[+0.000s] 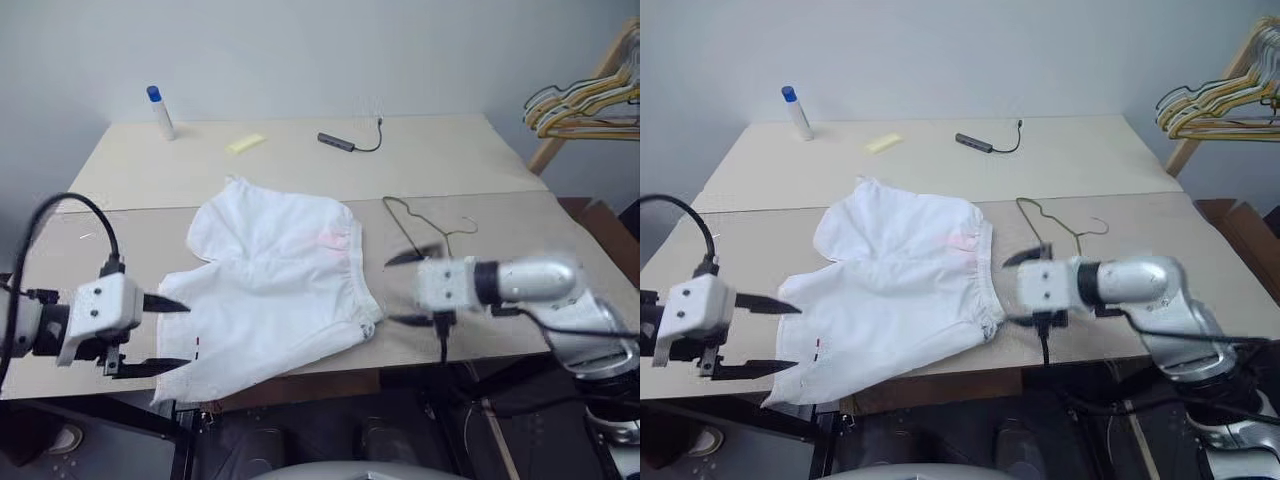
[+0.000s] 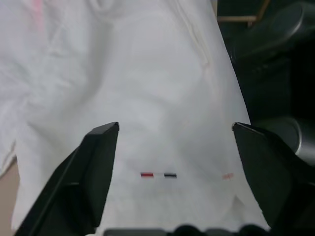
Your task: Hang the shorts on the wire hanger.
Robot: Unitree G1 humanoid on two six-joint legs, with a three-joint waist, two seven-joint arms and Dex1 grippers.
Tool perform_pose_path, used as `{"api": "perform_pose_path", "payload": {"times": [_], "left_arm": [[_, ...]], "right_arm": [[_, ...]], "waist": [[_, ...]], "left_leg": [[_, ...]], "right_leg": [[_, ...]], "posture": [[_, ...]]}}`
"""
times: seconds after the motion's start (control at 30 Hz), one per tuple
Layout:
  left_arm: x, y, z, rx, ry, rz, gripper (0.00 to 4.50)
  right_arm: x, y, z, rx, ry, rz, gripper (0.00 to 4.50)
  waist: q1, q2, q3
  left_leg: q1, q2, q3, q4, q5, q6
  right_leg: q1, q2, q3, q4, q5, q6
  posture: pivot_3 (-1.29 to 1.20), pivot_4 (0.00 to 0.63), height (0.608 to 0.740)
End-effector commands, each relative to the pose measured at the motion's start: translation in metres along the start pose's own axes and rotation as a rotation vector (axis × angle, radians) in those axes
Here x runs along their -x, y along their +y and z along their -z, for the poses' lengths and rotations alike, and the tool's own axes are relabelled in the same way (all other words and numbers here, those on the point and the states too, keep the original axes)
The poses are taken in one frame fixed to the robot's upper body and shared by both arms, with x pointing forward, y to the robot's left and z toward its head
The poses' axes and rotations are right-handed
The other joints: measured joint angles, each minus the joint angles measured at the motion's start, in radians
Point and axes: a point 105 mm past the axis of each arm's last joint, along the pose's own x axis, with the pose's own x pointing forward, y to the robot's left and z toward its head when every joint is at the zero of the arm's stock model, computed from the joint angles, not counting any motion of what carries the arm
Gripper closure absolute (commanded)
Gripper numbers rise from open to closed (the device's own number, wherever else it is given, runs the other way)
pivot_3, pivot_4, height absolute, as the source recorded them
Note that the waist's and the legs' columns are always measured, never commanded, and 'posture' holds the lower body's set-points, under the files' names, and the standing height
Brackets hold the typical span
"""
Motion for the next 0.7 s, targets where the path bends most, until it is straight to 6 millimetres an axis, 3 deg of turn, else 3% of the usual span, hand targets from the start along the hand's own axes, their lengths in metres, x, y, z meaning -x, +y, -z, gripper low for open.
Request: {"api": "perform_pose_path", "payload": {"times": [0.03, 0.17, 0.27, 0.43, 0.7], "left_arm": [[-0.014, 0.013, -0.016, 0.005, -0.079, -0.088, 0.05], [-0.028, 0.016, -0.038, -0.013, -0.229, -0.098, 0.05], [-0.035, 0.018, -0.050, -0.017, -0.317, -0.114, 0.05], [-0.047, 0.019, -0.054, -0.035, -0.344, -0.084, 0.05], [-0.052, 0.018, -0.055, -0.029, -0.359, -0.070, 0.05]], "right_arm": [[0.005, -0.037, 0.018, -0.262, 0.017, 0.196, 0.00], [-0.005, -0.078, 0.063, -0.583, 0.092, 0.477, 0.00], [-0.017, -0.085, 0.094, -0.740, 0.154, 0.563, 0.00], [-0.040, -0.077, 0.116, -0.814, 0.216, 0.521, 0.00], [-0.054, -0.049, 0.137, -0.837, 0.341, 0.404, 0.00]], "waist": [[-0.001, 0.000, 0.000], [-0.008, 0.000, 0.000], [-0.012, 0.000, 0.000], [-0.020, 0.000, 0.000], [-0.032, 0.001, -0.001]], "left_leg": [[0.000, 0.000, 0.000, 0.000, 0.000, 0.000], [0.000, 0.000, 0.000, 0.000, 0.000, -0.001], [-0.001, 0.000, 0.000, 0.000, 0.001, -0.002], [-0.002, -0.001, 0.000, 0.000, 0.001, -0.002], [-0.001, 0.000, -0.001, 0.000, 0.001, -0.001]], "right_leg": [[0.000, 0.000, 0.000, 0.000, 0.000, 0.000], [0.000, 0.001, 0.001, 0.001, 0.001, -0.002], [-0.001, 0.001, 0.001, 0.000, 0.002, -0.002], [-0.001, 0.001, 0.002, 0.000, 0.002, -0.002], [-0.001, 0.002, 0.003, 0.001, 0.002, -0.002]], "posture": [[0.05, 0.000, 0.740], [0.04, 0.000, 0.740], [0.04, 0.000, 0.740], [0.05, 0.000, 0.740], [0.06, 0.000, 0.740]]}}
